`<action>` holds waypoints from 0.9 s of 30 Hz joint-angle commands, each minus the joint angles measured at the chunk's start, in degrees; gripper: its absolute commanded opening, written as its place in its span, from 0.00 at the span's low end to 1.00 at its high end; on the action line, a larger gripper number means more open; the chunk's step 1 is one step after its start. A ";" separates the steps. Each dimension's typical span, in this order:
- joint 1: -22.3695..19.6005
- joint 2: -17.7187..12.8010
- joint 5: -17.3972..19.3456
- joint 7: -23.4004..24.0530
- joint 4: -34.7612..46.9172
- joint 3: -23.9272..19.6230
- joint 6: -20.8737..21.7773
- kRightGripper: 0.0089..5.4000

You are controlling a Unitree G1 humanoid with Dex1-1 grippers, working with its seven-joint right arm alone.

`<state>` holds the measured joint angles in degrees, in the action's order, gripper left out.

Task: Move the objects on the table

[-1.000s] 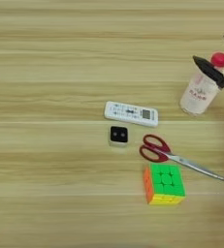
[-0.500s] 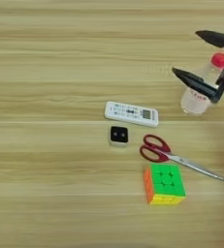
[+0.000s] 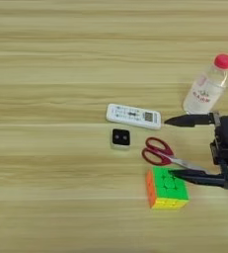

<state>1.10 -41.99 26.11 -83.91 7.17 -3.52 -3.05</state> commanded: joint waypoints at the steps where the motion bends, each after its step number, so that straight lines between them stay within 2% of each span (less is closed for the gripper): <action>1: 0.35 -2.97 -0.34 0.49 3.23 0.44 -0.94 0.99; 7: 3.66 -3.55 -3.75 -0.40 3.50 3.20 -0.19 0.99; 13: 2.94 -2.89 -8.39 0.97 0.43 5.20 2.11 0.99; 27: -0.57 0.34 -11.97 4.22 -4.97 7.21 6.33 0.99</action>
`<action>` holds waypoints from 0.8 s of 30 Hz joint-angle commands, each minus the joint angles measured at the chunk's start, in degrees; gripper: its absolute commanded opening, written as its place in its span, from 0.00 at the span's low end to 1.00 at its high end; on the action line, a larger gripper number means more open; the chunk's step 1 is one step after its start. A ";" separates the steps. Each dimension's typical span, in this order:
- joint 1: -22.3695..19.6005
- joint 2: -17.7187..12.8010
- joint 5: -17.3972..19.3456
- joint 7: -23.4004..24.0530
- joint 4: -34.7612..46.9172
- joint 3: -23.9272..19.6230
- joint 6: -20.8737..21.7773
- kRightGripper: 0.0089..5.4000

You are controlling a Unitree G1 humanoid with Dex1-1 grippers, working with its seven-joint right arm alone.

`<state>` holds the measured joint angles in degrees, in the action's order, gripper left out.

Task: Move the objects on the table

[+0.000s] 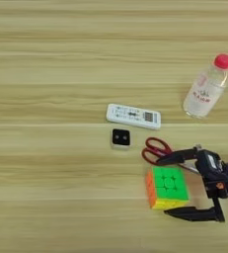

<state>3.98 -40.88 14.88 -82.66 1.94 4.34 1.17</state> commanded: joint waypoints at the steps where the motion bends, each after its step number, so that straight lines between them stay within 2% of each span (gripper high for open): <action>1: -3.65 -0.61 -1.00 3.12 -0.11 -0.53 2.35 0.99; 17: -3.61 -1.29 -2.83 2.89 -1.63 0.57 3.48 0.68; 21: -3.88 -0.72 -1.69 2.90 -1.39 0.02 3.37 0.62; 24: -4.65 0.08 0.34 3.30 -0.42 -1.07 2.64 0.62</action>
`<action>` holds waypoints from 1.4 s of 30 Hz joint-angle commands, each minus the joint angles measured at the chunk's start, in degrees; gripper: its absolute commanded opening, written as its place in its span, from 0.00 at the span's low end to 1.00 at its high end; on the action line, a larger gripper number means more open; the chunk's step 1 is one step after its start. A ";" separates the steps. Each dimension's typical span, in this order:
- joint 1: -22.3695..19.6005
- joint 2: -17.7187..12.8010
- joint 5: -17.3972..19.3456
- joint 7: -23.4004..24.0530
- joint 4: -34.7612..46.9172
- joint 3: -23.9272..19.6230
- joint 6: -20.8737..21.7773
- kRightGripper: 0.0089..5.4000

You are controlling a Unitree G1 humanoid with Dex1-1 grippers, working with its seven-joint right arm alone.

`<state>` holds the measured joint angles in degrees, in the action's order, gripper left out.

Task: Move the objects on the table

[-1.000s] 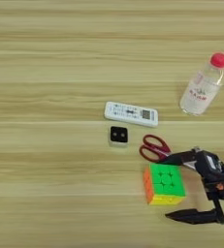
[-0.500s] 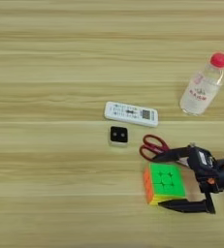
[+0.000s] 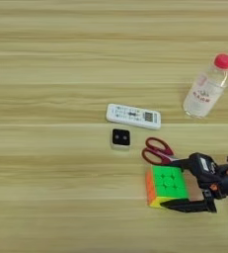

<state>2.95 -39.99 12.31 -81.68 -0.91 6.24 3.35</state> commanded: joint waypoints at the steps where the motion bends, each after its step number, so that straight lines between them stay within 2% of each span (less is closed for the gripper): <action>1: -4.10 -0.43 3.65 2.64 2.78 -3.35 0.23 0.62; 4: -5.82 0.91 5.84 3.80 4.43 -4.18 -0.89 0.62; 9: -9.81 3.42 5.50 5.87 6.35 -2.46 -1.80 0.62; 12: -12.47 5.48 2.73 7.49 5.74 0.31 -1.68 0.62; 16: -17.07 9.10 -3.29 10.68 1.72 5.32 -1.85 0.62; 19: -19.97 11.71 -6.78 10.83 -0.92 9.97 -2.64 0.62; 24: -23.28 14.83 -9.02 9.14 -3.40 15.14 -3.99 0.62; 32: -24.49 17.26 -8.73 7.41 -3.86 17.87 -5.62 0.62; 36: -24.15 17.31 -9.09 7.13 -4.11 18.08 -5.35 0.62; 37: -24.00 17.19 -9.11 7.01 -3.97 18.07 -5.30 0.68; 42: -23.94 17.30 -9.03 7.48 -3.73 17.35 -4.78 0.77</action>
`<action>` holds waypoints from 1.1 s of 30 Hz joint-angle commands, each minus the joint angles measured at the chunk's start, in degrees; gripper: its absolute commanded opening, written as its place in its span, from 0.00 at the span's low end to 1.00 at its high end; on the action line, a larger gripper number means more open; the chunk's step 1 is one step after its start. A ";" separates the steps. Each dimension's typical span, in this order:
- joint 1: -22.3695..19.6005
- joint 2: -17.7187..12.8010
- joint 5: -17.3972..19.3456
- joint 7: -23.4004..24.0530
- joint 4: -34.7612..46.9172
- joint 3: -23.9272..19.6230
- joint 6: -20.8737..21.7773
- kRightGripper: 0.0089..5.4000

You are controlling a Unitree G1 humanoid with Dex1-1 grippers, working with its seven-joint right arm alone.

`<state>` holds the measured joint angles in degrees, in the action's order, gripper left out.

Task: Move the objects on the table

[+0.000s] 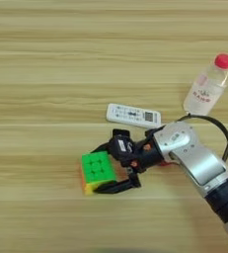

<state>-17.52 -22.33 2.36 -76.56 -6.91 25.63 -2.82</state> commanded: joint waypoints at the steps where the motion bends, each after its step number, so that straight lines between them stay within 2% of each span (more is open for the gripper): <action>1: -3.58 -0.22 1.03 2.57 2.30 -2.27 1.39 0.79; 8: -4.47 0.70 3.39 4.80 4.68 -5.63 1.20 0.93; 11: -4.91 1.41 5.65 6.10 7.30 -7.96 -0.26 0.99; 16: -6.14 1.89 9.74 9.12 11.22 -12.54 -3.31 0.99; 20: -7.04 1.46 10.97 11.83 11.79 -15.53 -4.72 0.99; 27: -5.41 -0.73 8.34 17.38 8.74 -18.81 -5.06 0.99; 33: -1.66 -4.20 7.25 18.09 6.60 -20.47 -3.96 0.99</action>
<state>-17.41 -23.73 10.03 -60.30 -1.04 7.26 -8.32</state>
